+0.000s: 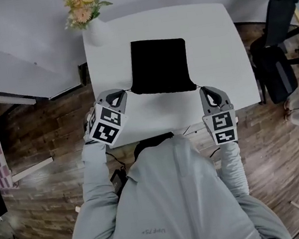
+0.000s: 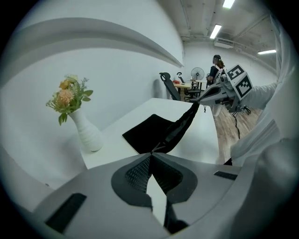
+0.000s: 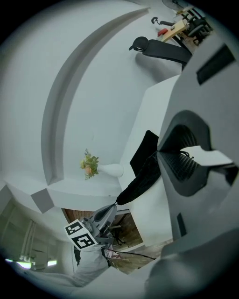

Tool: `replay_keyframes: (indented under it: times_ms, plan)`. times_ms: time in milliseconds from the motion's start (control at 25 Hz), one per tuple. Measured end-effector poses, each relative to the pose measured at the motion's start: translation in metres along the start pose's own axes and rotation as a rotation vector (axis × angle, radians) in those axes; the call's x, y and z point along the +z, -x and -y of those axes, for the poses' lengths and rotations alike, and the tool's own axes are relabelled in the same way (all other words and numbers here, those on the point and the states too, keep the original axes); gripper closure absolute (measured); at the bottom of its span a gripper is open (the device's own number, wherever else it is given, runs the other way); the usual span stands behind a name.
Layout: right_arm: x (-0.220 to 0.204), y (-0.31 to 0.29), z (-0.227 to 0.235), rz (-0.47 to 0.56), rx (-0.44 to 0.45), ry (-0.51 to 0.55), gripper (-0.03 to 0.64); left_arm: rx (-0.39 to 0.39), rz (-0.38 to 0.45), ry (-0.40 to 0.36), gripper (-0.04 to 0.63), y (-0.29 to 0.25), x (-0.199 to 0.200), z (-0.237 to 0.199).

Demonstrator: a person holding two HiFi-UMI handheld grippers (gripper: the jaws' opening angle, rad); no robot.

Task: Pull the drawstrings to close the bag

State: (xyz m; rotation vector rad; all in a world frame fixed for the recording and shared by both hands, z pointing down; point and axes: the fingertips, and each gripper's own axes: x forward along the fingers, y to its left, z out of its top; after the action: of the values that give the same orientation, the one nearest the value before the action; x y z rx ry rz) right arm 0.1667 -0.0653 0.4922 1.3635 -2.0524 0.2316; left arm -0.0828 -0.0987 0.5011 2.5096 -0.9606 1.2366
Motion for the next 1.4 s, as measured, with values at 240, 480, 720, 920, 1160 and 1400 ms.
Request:
replay_keyframes:
  times_ms: [240,480,720,920,1160,1400]
  plan:
    - [0.037,0.012,0.028,0.117,-0.034,0.018,0.595,0.09,0.092,0.055,0.569,0.027,0.034,0.0]
    - [0.067,0.024,0.046,0.207,-0.066,0.105,0.595,0.187,0.191,0.083,0.569,0.056,0.064,0.0]
    - [0.097,0.032,0.049,0.312,-0.042,0.108,0.595,0.31,0.323,0.135,0.569,0.092,0.083,-0.01]
    - [0.115,0.042,0.054,0.373,-0.046,0.104,0.595,0.347,0.375,0.168,0.569,0.104,0.086,-0.009]
    - [0.122,0.041,0.057,0.385,-0.066,0.086,0.595,0.365,0.392,0.197,0.569,0.105,0.084,-0.011]
    - [0.125,0.039,0.068,0.364,-0.105,0.095,0.595,0.402,0.381,0.183,0.569,0.102,0.084,-0.015]
